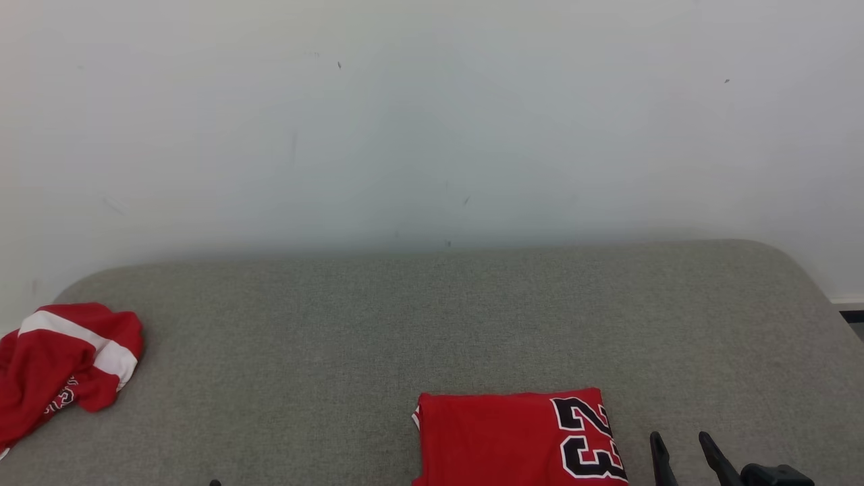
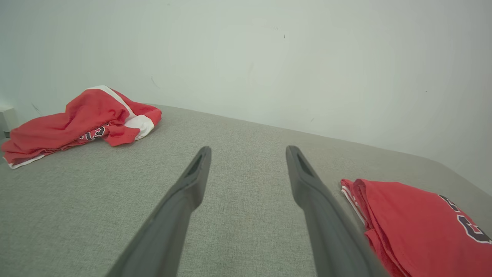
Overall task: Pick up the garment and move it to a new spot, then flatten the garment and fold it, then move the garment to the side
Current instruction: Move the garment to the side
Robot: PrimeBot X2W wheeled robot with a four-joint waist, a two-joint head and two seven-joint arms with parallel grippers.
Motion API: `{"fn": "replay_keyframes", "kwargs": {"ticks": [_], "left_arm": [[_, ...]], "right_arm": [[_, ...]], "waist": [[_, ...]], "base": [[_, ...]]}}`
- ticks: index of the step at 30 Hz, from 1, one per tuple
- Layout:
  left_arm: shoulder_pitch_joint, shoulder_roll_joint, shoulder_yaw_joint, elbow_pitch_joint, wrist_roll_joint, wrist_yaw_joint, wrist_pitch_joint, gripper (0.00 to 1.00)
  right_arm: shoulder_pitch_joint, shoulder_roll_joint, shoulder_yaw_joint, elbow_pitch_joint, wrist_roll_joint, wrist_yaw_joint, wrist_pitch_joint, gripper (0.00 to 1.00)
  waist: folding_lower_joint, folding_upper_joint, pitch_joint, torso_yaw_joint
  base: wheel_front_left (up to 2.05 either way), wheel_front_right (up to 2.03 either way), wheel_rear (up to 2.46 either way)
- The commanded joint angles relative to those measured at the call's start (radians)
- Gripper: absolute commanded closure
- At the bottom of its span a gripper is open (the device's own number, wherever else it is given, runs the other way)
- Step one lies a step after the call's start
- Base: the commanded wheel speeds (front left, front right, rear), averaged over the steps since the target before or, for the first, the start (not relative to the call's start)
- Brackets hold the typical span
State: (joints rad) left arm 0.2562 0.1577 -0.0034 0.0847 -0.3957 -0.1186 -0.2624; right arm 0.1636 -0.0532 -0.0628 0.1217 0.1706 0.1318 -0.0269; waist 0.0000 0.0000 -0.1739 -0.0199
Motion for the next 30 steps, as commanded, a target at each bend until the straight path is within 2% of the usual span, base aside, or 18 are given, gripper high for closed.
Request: {"fn": "replay_keyframes", "kwargs": {"ticks": [1, 11, 13, 16, 18, 19, 21, 26, 30], "left_arm": [[-0.003, -0.005, 0.002, 0.003, 0.018, -0.003, -0.003, 0.0], [-0.004, -0.014, 0.022, 0.024, 0.044, -0.013, -0.003, 0.0], [-0.007, -0.015, 0.022, 0.025, 0.045, -0.011, -0.003, 0.0], [-0.012, -0.015, 0.023, 0.023, 0.048, -0.011, -0.003, 0.0], [-0.015, -0.015, 0.022, 0.022, 0.052, -0.011, -0.003, 0.0], [-0.015, -0.015, 0.022, 0.022, 0.052, -0.011, -0.003, 0.0], [-0.025, -0.017, 0.011, 0.018, 0.058, -0.012, -0.003, 0.0], [-0.035, -0.008, -0.021, 0.017, 0.062, -0.011, -0.003, 0.0], [-0.044, 0.008, -0.045, 0.017, 0.062, -0.011, -0.003, 0.0]], "right_arm": [[-0.005, 0.0, 0.0, 0.0, -0.007, -0.002, -0.002, 0.0], [-0.009, 0.003, -0.013, -0.014, 0.017, -0.002, 0.025, 0.0], [-0.024, 0.003, -0.016, -0.016, 0.032, -0.002, 0.091, 0.0], [-0.052, -0.016, 0.026, -0.016, 0.049, -0.002, 0.296, 0.0], [-0.075, -0.022, 0.002, -0.031, 0.064, -0.002, 0.429, 0.0], [-0.075, -0.022, 0.002, -0.031, 0.064, -0.002, 0.429, 0.0], [-0.089, -0.018, -0.02, -0.038, 0.068, -0.002, 0.539, 0.0], [-0.137, -0.009, -0.109, -0.017, 0.022, -0.002, 0.658, 0.0], [-0.173, -0.005, -0.145, 0.032, -0.001, -0.002, 0.67, 0.0]], "waist": [[0.0, 0.0, 0.001, 0.004], [0.0, 0.0, 0.01, 0.019], [0.0, 0.0, 0.016, 0.022], [0.0, 0.0, 0.028, 0.031], [0.0, 0.0, 0.039, 0.045], [0.0, 0.0, 0.039, 0.045], [0.0, 0.0, 0.055, 0.064], [0.0, 0.0, 0.092, 0.126], [0.0, 0.0, 0.124, 0.175]], "base": [[0.0, 0.0, 0.0], [0.0, 0.0, 0.0], [0.0, 0.0, 0.0], [0.0, 0.0, 0.0], [0.0, 0.0, 0.0], [0.0, 0.0, 0.0], [0.0, 0.0, 0.0], [0.0, 0.0, 0.0], [0.0, 0.0, 0.0]]}}
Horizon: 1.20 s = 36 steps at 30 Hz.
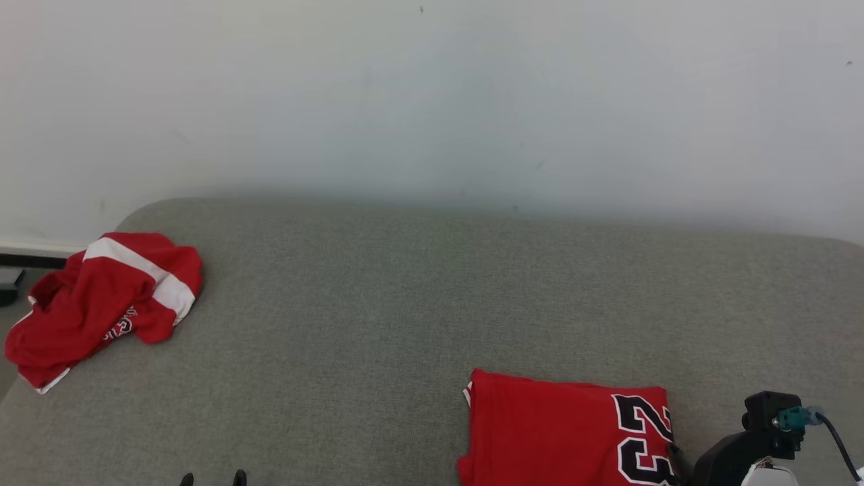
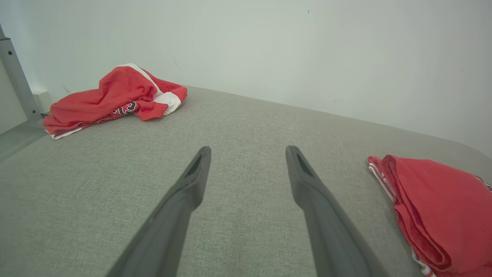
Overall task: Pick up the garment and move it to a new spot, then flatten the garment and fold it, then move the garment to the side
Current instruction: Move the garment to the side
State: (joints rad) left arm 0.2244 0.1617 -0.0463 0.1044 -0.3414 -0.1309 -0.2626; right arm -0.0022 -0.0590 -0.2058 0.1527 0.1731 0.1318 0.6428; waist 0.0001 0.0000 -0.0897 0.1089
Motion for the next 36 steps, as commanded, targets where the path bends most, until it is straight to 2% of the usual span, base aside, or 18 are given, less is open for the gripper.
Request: {"fn": "replay_keyframes", "kwargs": {"ticks": [1, 8, 14, 15, 16, 23, 30, 36], "left_arm": [[-0.017, 0.007, -0.004, -0.004, 0.007, 0.001, -0.003, 0.0], [-0.037, 0.026, -0.027, -0.01, 0.0, 0.001, -0.003, 0.0], [-0.051, 0.03, -0.046, -0.008, 0.002, 0.001, -0.003, 0.0], [-0.055, 0.031, -0.049, -0.01, 0.002, 0.001, -0.003, 0.0], [-0.06, 0.032, -0.054, -0.013, 0.003, 0.001, -0.003, 0.0], [-0.102, 0.026, -0.091, -0.057, 0.017, 0.001, -0.003, 0.0], [-0.184, 0.026, -0.106, -0.101, 0.033, 0.001, -0.003, 0.0], [-0.24, 0.055, -0.082, -0.127, 0.054, 0.001, -0.003, 0.0]], "right_arm": [[-0.013, 0.003, -0.004, 0.017, -0.005, -0.002, 0.0, 0.0], [-0.039, 0.007, -0.042, 0.133, -0.035, -0.002, 0.014, 0.0], [-0.053, 0.012, -0.036, 0.21, -0.034, -0.002, 0.024, 0.02], [-0.06, 0.013, -0.024, 0.217, -0.034, -0.002, 0.021, 0.81], [-0.066, 0.013, -0.013, 0.219, -0.038, -0.002, 0.014, 1.0], [-0.143, 0.004, 0.056, 0.199, -0.066, 0.0, -0.055, 1.0], [-0.302, -0.067, 0.076, 0.206, -0.102, -0.002, -0.108, 1.0], [-0.436, -0.144, 0.031, 0.246, -0.133, -0.002, -0.158, 1.0]], "waist": [[-0.0001, 0.0, 0.045, 0.056], [-0.0001, 0.0, 0.078, 0.105], [-0.0001, 0.0, 0.094, 0.112], [-0.0001, 0.0, 0.096, 0.109], [-0.0001, 0.0, 0.099, 0.105], [-0.0001, 0.0, 0.152, 0.036], [-0.0001, 0.0, 0.287, -0.1], [-0.0001, 0.0, 0.4, -0.207]], "base": [[0.0, 0.0, 0.0], [0.0, 0.0, 0.0], [0.0, 0.0, 0.0], [0.0, 0.0, 0.0], [0.0, 0.0, 0.0], [0.0, 0.0, 0.0], [0.0, 0.0, 0.0], [0.0, 0.0, 0.0]]}}
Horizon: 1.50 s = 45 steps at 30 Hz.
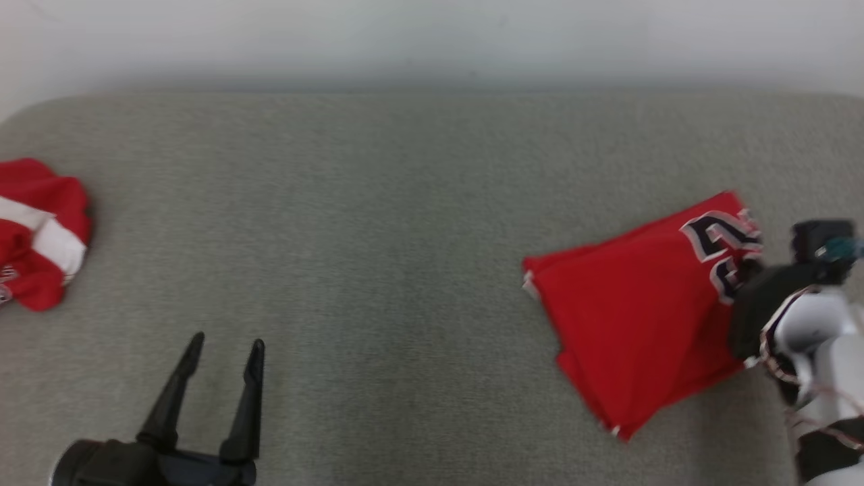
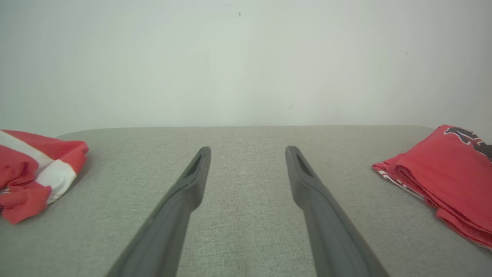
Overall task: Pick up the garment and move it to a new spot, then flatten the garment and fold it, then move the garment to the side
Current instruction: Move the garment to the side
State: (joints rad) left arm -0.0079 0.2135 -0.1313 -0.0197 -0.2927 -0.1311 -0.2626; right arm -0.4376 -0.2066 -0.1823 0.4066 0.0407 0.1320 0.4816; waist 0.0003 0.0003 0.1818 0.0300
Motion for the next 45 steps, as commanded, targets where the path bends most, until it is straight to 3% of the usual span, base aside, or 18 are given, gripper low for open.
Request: {"fn": "replay_keyframes", "kwargs": {"ticks": [1, 7, 15, 16, 18, 21, 22, 24, 25, 36, 41, 45], "left_arm": [[-0.02, 0.011, 0.004, -0.008, 0.008, 0.002, -0.003, 0.0], [-0.071, 0.072, 0.025, -0.088, 0.048, 0.002, -0.003, 0.0], [-0.087, 0.135, 0.027, -0.179, 0.071, 0.004, 0.027, 0.0], [-0.074, 0.144, 0.035, -0.201, 0.067, 0.008, 0.044, 0.0], [-0.061, 0.158, 0.046, -0.22, 0.064, 0.011, 0.059, 0.0], [-0.057, 0.164, 0.047, -0.245, 0.061, 0.014, 0.069, 0.0], [-0.057, 0.163, 0.046, -0.248, 0.06, 0.015, 0.072, 0.0], [-0.055, 0.158, 0.042, -0.249, 0.057, 0.017, 0.073, 0.0], [-0.053, 0.156, 0.042, -0.246, 0.056, 0.018, 0.071, 0.0], [-0.03, 0.104, 0.025, -0.161, 0.051, 0.048, 0.025, 0.0], [0.051, 0.044, 0.066, -0.064, 0.017, 0.103, 0.004, 0.0], [0.095, 0.01, 0.103, -0.019, -0.015, 0.117, -0.002, 0.0]], "right_arm": [[-0.025, -0.014, -0.01, 0.006, -0.009, -0.002, -0.011, 1.0], [-0.177, -0.088, -0.079, 0.072, -0.054, -0.002, -0.13, 1.0], [-0.312, -0.178, -0.163, 0.18, -0.137, -0.002, -0.269, 1.0], [-0.327, -0.17, -0.113, 0.2, -0.107, 0.001, -0.31, 1.0], [-0.342, -0.209, -0.071, 0.198, -0.155, -0.002, -0.355, 1.0], [-0.367, -0.218, -0.072, 0.199, -0.191, -0.002, -0.412, 1.0], [-0.368, -0.217, -0.076, 0.202, -0.203, -0.002, -0.422, 0.89], [-0.367, -0.221, -0.074, 0.204, -0.232, -0.002, -0.45, 0.22], [-0.369, -0.221, -0.083, 0.207, -0.24, -0.002, -0.457, 0.0], [-0.268, -0.156, -0.102, 0.156, -0.272, -0.002, -0.513, 0.0], [-0.111, -0.106, -0.039, 0.029, -0.216, -0.002, -0.564, 0.0], [-0.015, -0.099, -0.021, -0.054, -0.174, -0.002, -0.579, 0.0]], "waist": [[-0.0003, -0.0003, 0.147, -0.145], [-0.0003, -0.0003, 0.263, -0.236], [-0.0003, -0.0003, 0.342, -0.278], [-0.0003, -0.0003, 0.352, -0.279], [-0.0003, -0.0003, 0.362, -0.281], [-0.0003, -0.0003, 0.369, -0.273], [-0.0003, -0.0003, 0.368, -0.271], [-0.0003, -0.0003, 0.363, -0.264], [-0.0003, -0.0003, 0.36, -0.261], [-0.0003, -0.0003, 0.217, -0.211], [-0.0003, -0.0003, 0.033, -0.182], [-0.0003, -0.0003, -0.076, -0.161]], "base": [[0.0, 0.0, 0.0], [0.0, 0.0, 0.0], [0.0, 0.0, 0.0], [0.0, 0.0, 0.0], [0.0, 0.0, 0.0], [0.0, 0.0, 0.0], [0.0, 0.0, 0.0], [0.0, 0.0, 0.0], [0.0, 0.0, 0.0], [0.0, 0.0, 0.0], [0.0, 0.0, 0.0], [0.0, 0.0, 0.0]]}}
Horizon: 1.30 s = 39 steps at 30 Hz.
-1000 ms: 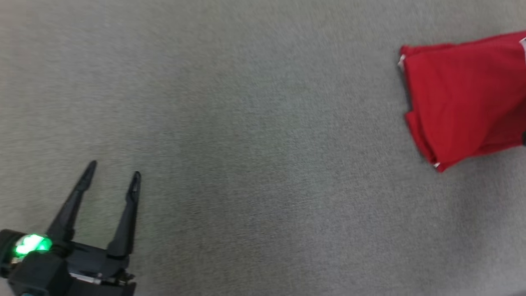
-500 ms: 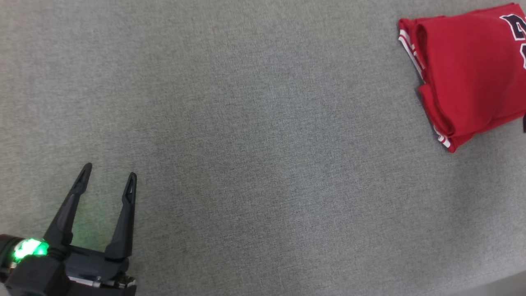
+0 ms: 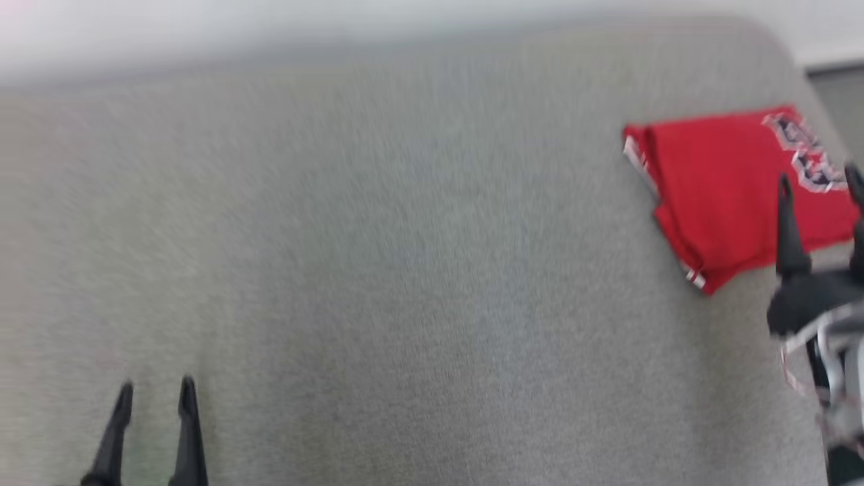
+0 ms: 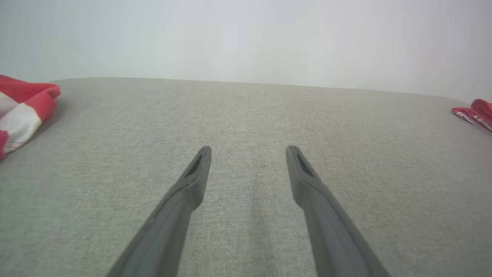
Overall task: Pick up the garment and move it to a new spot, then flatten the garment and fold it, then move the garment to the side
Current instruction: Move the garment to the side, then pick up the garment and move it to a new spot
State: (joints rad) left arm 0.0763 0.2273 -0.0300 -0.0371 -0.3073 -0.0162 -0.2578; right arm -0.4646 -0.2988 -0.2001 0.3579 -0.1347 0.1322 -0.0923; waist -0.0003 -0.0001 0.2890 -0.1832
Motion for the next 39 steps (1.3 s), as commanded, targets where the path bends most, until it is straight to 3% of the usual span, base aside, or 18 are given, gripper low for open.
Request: {"fn": "replay_keyframes", "kwargs": {"ticks": [1, 6, 11, 16, 24, 32, 39], "left_arm": [[0.028, -0.024, 0.007, 0.013, -0.012, 0.005, -0.007, 0.0], [0.089, -0.069, 0.028, 0.03, -0.011, -0.004, -0.007, 0.0], [0.125, -0.096, 0.054, 0.082, -0.014, -0.013, -0.007, 0.0], [0.131, -0.113, 0.06, 0.125, -0.01, -0.032, -0.007, 0.0], [0.147, -0.123, 0.067, 0.198, 0.012, -0.061, -0.008, 0.0], [0.158, -0.132, 0.079, 0.229, 0.035, -0.092, -0.008, 0.0], [0.168, -0.13, 0.063, 0.222, 0.04, -0.112, -0.008, 0.0]], "right_arm": [[0.058, 0.006, -0.003, -0.025, 0.023, -0.002, -0.003, 0.0], [0.26, 0.07, -0.003, -0.162, 0.119, -0.002, 0.016, 0.0], [0.409, 0.159, 0.065, -0.243, 0.191, -0.002, 0.048, 0.0], [0.476, 0.189, 0.143, -0.21, 0.246, -0.002, 0.039, 0.0], [0.533, 0.231, 0.173, -0.143, 0.286, -0.002, 0.02, 0.0], [0.553, 0.244, 0.176, -0.099, 0.296, -0.002, 0.013, 0.0], [0.561, 0.249, 0.116, -0.098, 0.272, -0.002, 0.022, 0.0]], "waist": [[0.0003, 0.0001, -0.228, 0.063], [0.0003, 0.0001, -0.353, 0.112], [0.0003, 0.0001, -0.415, 0.131], [0.0003, 0.0001, -0.441, 0.134], [0.0003, 0.0001, -0.455, 0.131], [0.0003, 0.0001, -0.454, 0.14], [0.0003, 0.0001, -0.448, 0.15]], "base": [[0.0, 0.0, 0.0], [0.0, 0.0, 0.0], [0.0, 0.0, 0.0], [0.0, 0.0, 0.0], [0.0, 0.0, 0.0], [0.0, 0.0, 0.0], [0.0, 0.0, 0.0]]}}
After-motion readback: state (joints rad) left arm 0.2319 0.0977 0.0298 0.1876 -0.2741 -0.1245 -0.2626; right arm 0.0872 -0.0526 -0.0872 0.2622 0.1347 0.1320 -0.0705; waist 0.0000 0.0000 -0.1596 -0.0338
